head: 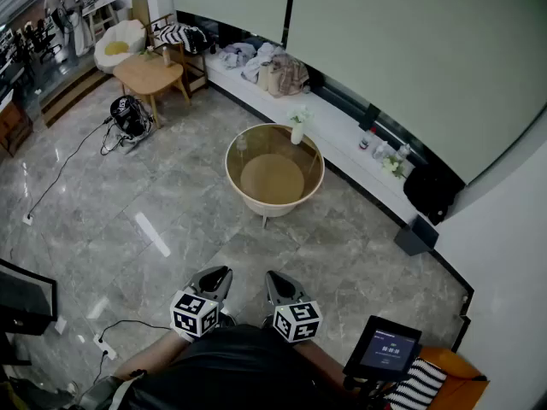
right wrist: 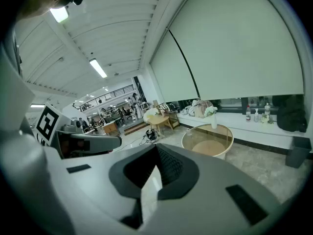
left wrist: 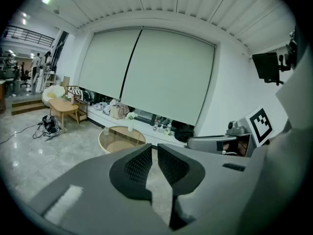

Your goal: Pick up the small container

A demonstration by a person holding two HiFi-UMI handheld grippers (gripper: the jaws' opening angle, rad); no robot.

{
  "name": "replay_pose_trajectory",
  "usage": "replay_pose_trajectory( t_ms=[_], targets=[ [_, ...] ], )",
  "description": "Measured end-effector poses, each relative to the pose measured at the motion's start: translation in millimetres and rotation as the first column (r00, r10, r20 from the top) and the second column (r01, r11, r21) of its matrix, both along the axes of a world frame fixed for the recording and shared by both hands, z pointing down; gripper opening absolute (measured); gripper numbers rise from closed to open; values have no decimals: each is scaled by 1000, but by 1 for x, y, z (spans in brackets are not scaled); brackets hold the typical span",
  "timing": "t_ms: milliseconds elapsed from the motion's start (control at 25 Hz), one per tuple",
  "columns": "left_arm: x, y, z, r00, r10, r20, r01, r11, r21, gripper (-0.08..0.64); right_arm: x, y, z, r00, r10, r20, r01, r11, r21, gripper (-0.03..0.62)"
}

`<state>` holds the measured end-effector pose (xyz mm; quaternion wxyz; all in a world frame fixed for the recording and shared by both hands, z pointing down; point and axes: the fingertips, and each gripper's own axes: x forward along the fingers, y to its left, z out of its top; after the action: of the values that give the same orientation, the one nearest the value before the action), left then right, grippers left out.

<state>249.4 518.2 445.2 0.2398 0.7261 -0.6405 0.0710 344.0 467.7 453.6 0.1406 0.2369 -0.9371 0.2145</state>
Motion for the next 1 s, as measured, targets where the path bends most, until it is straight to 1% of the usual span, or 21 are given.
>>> replay_pose_trajectory(
  t_ms=[200, 360, 440, 560, 680, 840, 880, 920, 1000],
  targets=[
    [22, -7, 0, 1000, -1, 14, 2, 1000, -8, 37, 17, -3, -1, 1000, -21, 12, 21, 1000, 2, 6],
    [30, -13, 4, 1000, -18, 17, 19, 1000, -23, 37, 25, -11, 0, 999, -37, 17, 37, 999, 1, 6],
    [29, -13, 8, 999, -27, 19, 28, 999, -21, 37, 23, -10, 3, 998, -46, 31, 45, 999, 4, 6],
    [25, -10, 15, 998, -54, 14, 55, 998, -26, 37, 18, -9, 7, 996, -59, 63, 60, 998, -1, 6],
    [40, -21, 16, 996, -89, 3, 89, 995, -53, 37, 29, -21, 7, 994, -88, 62, 90, 996, -22, 6],
    [30, 25, 30, 992, -125, -24, 123, 989, -82, 37, 19, 17, 20, 993, -111, 37, 113, 993, -45, 6],
    [27, 30, 32, 990, -137, -28, 134, 987, -89, 37, 18, 20, 22, 993, -114, 33, 115, 992, -52, 6],
    [25, 28, 33, 989, -147, -30, 144, 985, -96, 37, 17, 16, 23, 993, -118, 30, 119, 991, -58, 6],
    [20, 3, 38, 986, -165, -30, 161, 981, -112, 37, 12, -9, 27, 991, -131, 27, 132, 989, -68, 6]
  ],
)
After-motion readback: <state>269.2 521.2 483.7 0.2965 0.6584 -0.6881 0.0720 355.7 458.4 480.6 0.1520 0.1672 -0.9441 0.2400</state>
